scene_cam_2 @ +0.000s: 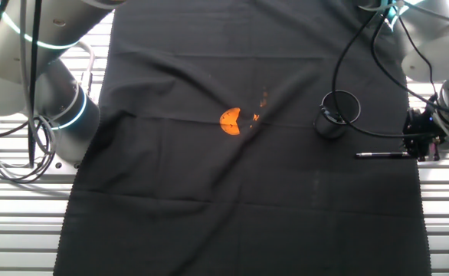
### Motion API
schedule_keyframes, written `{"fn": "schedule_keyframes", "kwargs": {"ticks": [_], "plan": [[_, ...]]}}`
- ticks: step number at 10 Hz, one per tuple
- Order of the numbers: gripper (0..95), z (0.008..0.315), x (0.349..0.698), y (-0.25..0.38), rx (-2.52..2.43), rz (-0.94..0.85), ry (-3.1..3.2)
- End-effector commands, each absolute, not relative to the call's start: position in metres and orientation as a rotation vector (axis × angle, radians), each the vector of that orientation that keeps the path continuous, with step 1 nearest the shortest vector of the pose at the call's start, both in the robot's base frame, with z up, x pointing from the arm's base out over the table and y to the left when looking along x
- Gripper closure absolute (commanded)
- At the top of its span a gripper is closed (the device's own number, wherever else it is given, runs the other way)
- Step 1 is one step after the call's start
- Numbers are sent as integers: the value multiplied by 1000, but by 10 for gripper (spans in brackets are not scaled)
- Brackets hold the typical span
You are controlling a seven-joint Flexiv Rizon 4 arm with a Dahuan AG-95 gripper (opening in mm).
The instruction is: Put the pen into the pen holder
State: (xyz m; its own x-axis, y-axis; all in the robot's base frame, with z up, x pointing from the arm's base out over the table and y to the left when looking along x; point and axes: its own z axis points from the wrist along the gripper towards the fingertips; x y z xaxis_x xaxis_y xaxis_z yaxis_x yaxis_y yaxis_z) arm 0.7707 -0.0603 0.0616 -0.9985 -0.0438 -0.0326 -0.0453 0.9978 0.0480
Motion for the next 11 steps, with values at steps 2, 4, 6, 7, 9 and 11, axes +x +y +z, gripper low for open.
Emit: {"fn": "schedule_keyframes", "kwargs": {"ticks": [2, 4, 6, 7, 9, 11], "plan": [[950, 57, 775, -61, -77, 77, 3114], [950, 54, 778, -57, -65, 74, 3117], [950, 52, 780, -56, -68, 71, 3119], [950, 51, 780, -57, -68, 75, 3118], [950, 50, 779, -58, -68, 73, 3121], [950, 47, 775, -61, -75, 73, 3119]]}}
